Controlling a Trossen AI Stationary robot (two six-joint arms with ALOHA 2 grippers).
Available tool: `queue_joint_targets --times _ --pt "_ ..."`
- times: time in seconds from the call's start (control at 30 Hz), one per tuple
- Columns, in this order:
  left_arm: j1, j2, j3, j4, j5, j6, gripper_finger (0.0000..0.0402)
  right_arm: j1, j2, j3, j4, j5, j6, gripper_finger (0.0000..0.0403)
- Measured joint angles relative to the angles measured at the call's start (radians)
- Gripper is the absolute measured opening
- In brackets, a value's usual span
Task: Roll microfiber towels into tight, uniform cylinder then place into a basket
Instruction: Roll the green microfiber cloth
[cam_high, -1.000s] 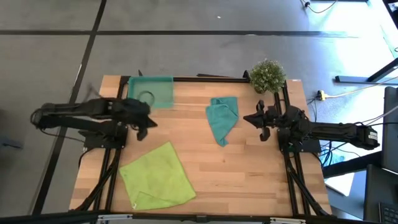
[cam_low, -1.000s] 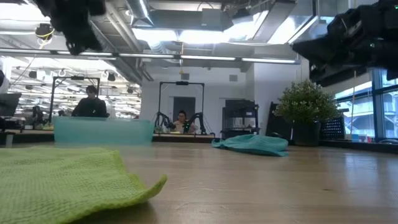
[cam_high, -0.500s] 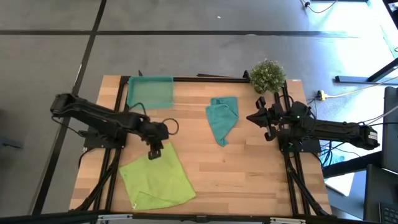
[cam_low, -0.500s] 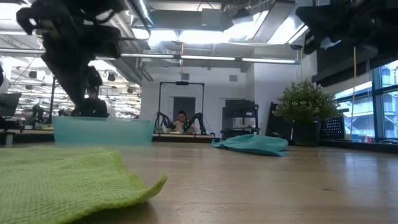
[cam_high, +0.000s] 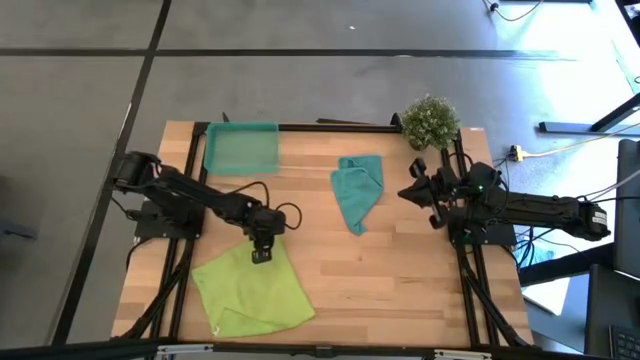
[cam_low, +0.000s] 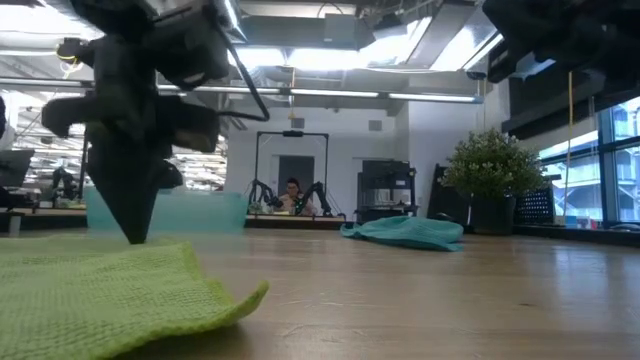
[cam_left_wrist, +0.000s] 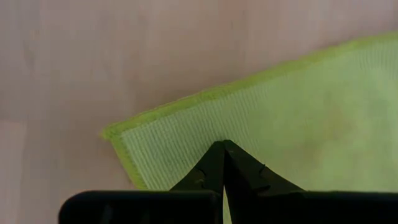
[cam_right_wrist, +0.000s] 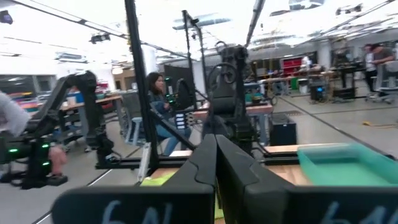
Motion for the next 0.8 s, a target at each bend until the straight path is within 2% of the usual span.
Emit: queue_joint_targets --times 0.1,0.23,0.53,0.67,0.8 --pt "0.014 0.021 0.005 0.021 -0.006 0.010 0.0001 0.000 0.000 0.000 -0.001 -0.013 0.000 0.0006" --pt "0.062 0.030 0.002 0.103 -0.019 0.112 0.0001 0.000 0.000 0.000 -0.011 -0.013 -0.001 0.0006" --pt "0.245 0.034 0.000 0.205 -0.125 0.236 0.0001 0.000 0.000 0.000 -0.124 -0.012 -0.003 0.0006" --pt "0.300 0.016 0.064 0.143 -0.111 0.230 0.0001 0.000 0.000 0.000 -0.132 -0.012 -0.003 0.0006" --pt "0.301 -0.024 0.190 -0.084 -0.103 0.187 0.0001 0.000 0.000 0.000 -0.131 -0.012 -0.003 0.0006"
